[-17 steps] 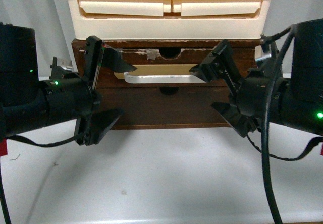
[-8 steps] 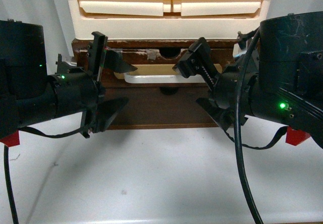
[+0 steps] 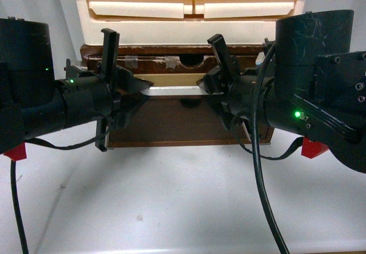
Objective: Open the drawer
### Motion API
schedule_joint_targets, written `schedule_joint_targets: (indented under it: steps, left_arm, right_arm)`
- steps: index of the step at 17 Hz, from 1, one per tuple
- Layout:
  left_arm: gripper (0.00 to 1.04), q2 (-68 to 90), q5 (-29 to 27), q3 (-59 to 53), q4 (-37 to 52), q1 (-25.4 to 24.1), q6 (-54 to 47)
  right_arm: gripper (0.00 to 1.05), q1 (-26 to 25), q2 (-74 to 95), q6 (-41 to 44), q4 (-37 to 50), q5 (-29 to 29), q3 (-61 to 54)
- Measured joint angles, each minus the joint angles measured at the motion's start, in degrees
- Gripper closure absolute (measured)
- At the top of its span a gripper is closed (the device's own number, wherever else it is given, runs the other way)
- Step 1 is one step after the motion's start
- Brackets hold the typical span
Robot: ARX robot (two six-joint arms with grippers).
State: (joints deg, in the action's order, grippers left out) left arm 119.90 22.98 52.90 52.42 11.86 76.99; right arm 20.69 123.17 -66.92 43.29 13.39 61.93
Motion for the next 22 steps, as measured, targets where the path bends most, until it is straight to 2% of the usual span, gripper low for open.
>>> schedule_joint_targets:
  steps: [5,7,13,15,17,19,20,21,22]
  left_arm:
    - [0.92,-0.9,0.0,-1.7,1.2,0.0,0.0]
    - [0.92,-2.9,0.1,-5.8,3.6,0.1,0.6]
    - [0.91,-22.0,1.3,-31.9,6.8,3.1,-0.7]
    - [0.64,-30.3,2.8,-40.8,4.6,2.6,-4.5]
    - [0.44,-35.9,3.5,-40.6,-1.0,1.6,-7.3]
    - [0.26,-45.4,4.5,-39.6,-14.4,-0.7,-14.1]
    - [0.17,-49.9,3.2,-39.0,-21.0,-2.0,-18.9]
    - [0.21,-48.1,-6.4,-42.0,-7.1,-0.3,-27.2]
    - [0.33,-44.8,-19.3,-46.1,6.0,1.5,-41.3]
  right_arm:
    - [0.82,0.8,-1.1,-0.2,0.2,-1.1,-1.6]
    - [0.82,1.7,-3.5,0.0,1.6,-1.4,-5.1]
    - [0.82,8.0,-20.0,-1.9,10.2,-1.7,-31.7]
    - [0.57,9.0,-20.8,6.9,11.5,-2.9,-37.1]
    - [0.35,9.2,-24.9,10.7,6.8,-3.2,-38.3]
    - [0.19,7.8,-31.3,13.6,-0.7,-4.1,-40.5]
    - [0.08,7.3,-36.3,15.6,-4.0,-4.5,-41.7]
    - [0.07,8.1,-36.4,18.4,2.8,-8.6,-42.7]
    - [0.19,9.8,-31.2,29.8,18.3,-22.3,-45.5]
